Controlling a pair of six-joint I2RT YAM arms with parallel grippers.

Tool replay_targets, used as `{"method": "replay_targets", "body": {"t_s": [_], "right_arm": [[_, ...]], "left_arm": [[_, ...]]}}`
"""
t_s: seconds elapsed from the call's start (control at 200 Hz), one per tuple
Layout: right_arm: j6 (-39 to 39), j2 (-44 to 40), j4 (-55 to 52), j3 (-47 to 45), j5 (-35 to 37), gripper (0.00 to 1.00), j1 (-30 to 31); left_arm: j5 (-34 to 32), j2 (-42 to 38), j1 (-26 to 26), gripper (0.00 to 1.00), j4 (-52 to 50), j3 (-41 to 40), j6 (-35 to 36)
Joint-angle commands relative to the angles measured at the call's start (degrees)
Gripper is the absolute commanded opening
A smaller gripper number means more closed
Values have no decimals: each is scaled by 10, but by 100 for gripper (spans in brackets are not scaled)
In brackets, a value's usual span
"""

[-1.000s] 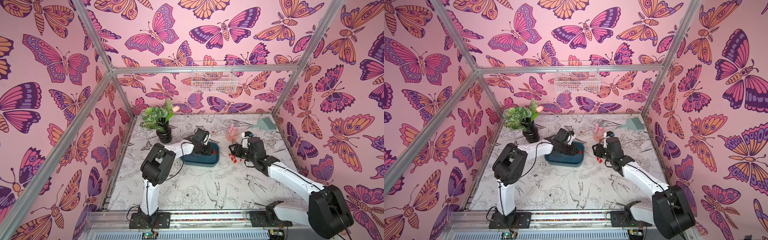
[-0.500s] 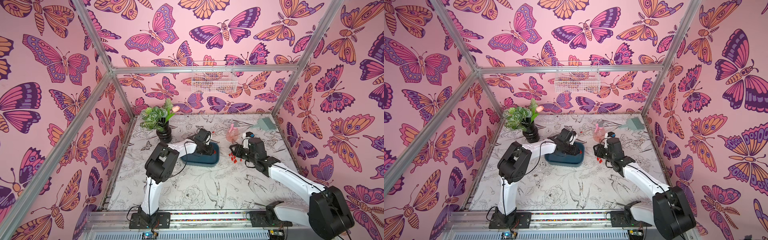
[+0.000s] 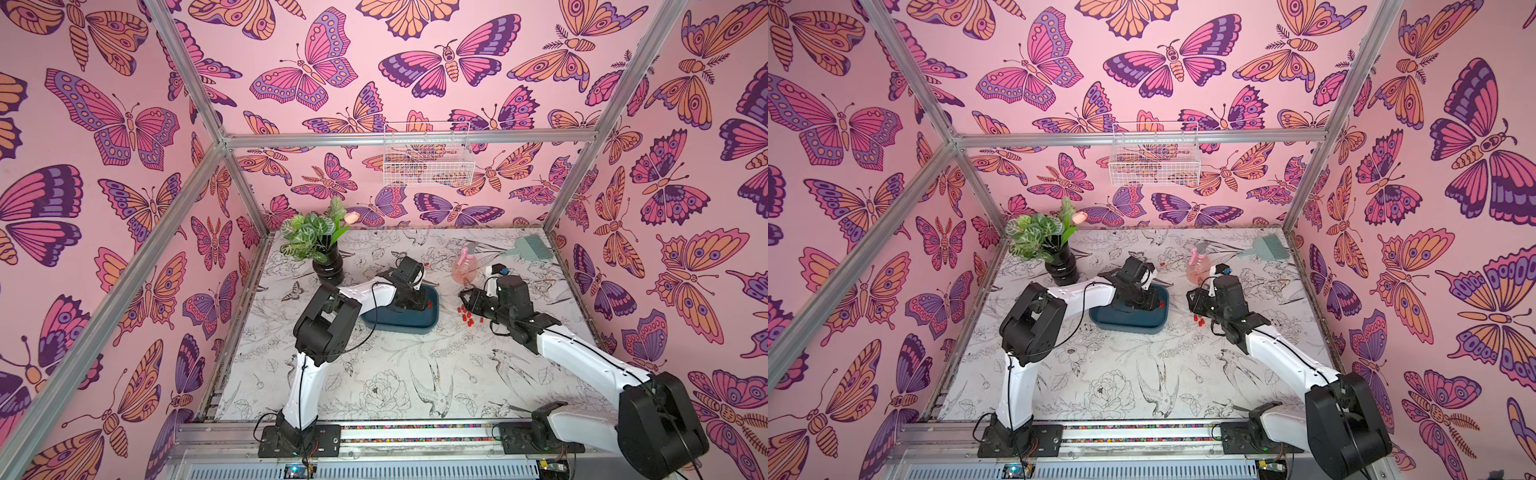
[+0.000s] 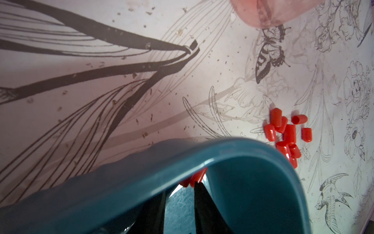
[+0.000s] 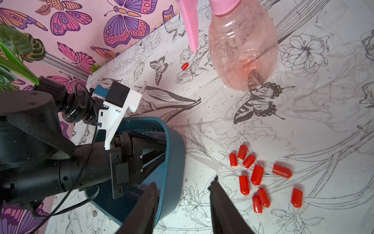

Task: Take the screw protection sleeves out of the storage box
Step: Pick up the screw protection sleeve from the storage box.

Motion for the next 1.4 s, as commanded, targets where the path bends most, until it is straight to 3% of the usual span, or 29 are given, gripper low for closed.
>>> {"method": "replay_targets", "body": {"t_s": [0.0,0.27,0.956,1.397], "right_arm": [[3,-1,5,1,7,46,-4],[3,8,1,7,4,46,-6],[4,7,2,5,1,46,-6],[4,13,2,8,-1,46,-5]], "left_arm": [[-1,16,-6,29,-14,12,8],[-3,30,-10,29,-26,31,9],[-59,68,-6,13,-49,98,-30],[-64,85,-3,10,-48,131,-62]]}}
